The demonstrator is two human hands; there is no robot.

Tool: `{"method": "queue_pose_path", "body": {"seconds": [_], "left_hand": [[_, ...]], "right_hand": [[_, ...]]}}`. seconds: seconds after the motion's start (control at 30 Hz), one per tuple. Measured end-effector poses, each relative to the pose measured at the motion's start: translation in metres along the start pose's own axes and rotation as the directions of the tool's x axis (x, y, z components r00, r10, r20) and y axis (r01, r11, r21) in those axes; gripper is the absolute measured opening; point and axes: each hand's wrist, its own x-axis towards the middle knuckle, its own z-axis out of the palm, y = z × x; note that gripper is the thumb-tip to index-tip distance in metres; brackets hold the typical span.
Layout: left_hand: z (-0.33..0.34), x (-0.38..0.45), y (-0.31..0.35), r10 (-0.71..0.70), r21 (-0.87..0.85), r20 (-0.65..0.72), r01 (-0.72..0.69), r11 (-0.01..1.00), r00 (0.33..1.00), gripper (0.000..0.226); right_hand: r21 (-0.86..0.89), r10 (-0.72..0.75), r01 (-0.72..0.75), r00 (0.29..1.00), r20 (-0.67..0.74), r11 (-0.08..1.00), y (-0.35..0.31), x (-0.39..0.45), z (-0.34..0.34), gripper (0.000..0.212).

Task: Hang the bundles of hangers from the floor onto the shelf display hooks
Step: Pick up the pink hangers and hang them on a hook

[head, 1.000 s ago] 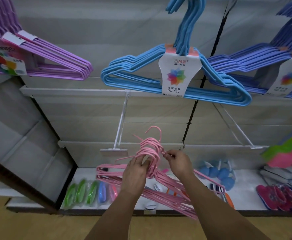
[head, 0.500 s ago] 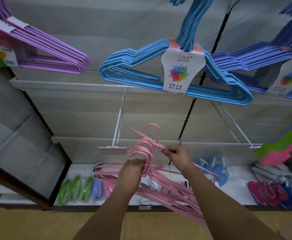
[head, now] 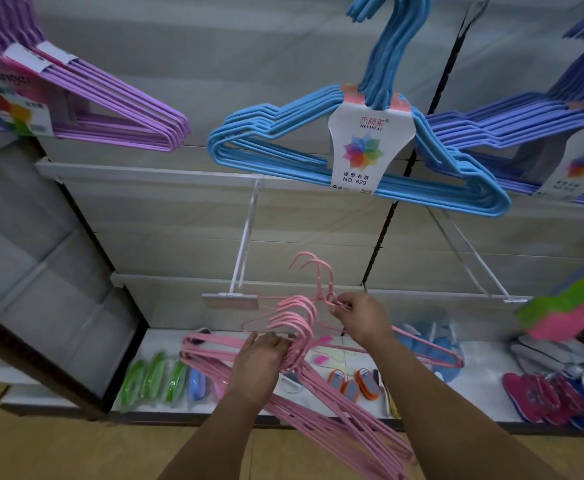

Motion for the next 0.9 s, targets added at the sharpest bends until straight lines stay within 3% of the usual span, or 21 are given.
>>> {"method": "queue_pose_path", "body": {"seconds": [0.17,0.4,0.73,0.9], "left_hand": [[0.012,-0.008,-0.020,-0.108,-0.024,0.000,0.108,0.994,0.994,0.047],[0.022,0.001,-0.055,-0.134,-0.010,-0.034,0.134,0.991,0.990,0.047],[0.046,0.017,-0.095,-0.060,0.064,0.031,0.058,0.996,0.998,0.045],[0.051,0.025,-0.101,-0.084,-0.032,0.049,0.086,0.996,0.995,0.045]], "right_hand": [[-0.112,-0.057,0.056,0.998,-0.006,0.992,-0.011,0.010,0.022,0.020],[-0.151,-0.176,0.178,0.984,0.027,0.972,-0.050,0.037,0.055,0.026],[-0.039,-0.175,0.179,0.979,0.103,0.983,-0.064,0.075,0.089,0.027],[-0.119,-0.176,0.198,0.969,0.172,0.973,-0.070,0.090,0.101,0.025]]}}
